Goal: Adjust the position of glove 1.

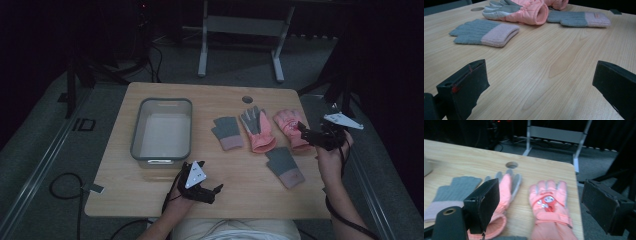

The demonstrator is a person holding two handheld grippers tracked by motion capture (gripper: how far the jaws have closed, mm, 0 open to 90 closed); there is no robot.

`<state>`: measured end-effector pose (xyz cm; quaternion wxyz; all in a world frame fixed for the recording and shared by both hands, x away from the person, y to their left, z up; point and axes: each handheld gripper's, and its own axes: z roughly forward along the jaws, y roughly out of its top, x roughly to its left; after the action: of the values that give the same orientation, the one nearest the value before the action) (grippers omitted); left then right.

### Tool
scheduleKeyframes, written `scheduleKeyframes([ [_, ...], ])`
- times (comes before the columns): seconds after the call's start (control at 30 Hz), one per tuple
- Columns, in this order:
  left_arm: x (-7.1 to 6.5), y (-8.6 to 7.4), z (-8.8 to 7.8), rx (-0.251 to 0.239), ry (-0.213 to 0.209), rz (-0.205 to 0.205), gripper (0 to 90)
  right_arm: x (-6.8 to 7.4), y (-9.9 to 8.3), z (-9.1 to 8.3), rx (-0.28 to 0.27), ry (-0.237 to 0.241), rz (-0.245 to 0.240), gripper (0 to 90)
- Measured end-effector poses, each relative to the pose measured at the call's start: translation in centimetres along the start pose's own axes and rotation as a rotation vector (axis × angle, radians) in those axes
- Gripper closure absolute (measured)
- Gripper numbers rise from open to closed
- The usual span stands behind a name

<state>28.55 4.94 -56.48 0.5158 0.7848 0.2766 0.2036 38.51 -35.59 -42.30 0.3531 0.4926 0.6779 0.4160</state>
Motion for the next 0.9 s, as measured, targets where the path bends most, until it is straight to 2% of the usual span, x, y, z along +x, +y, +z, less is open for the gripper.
scheduleKeyframes([
  [0.1, 0.0, 0.0, 0.0, 0.0, -0.001, 0.002, 0.0, 0.5, 0.2, 0.4, 0.008, 0.012, -0.009, 13.6],
  [0.2, -0.1, 0.0, 0.0, 0.001, -0.001, 0.005, 0.0, 1.2, 0.6, 0.9, 0.015, 0.041, -0.015, 13.1],
  [0.33, 0.0, 0.0, 0.0, 0.003, -0.002, 0.005, 0.0, 2.0, 1.2, 1.6, 0.032, 0.102, -0.014, 12.4],
  [0.63, 0.0, 0.0, 0.0, 0.003, -0.006, 0.007, 0.0, 4.3, 1.6, 3.6, 0.071, 0.19, -0.035, 11.4],
  [0.7, 0.0, 0.0, 0.0, 0.003, -0.006, 0.007, 0.0, 4.6, 1.7, 3.8, 0.072, 0.197, -0.038, 11.4],
  [0.9, 0.0, 0.0, 0.0, 0.003, -0.007, 0.009, 0.0, 6.7, 1.6, 5.6, 0.101, 0.248, -0.069, 13.1],
])
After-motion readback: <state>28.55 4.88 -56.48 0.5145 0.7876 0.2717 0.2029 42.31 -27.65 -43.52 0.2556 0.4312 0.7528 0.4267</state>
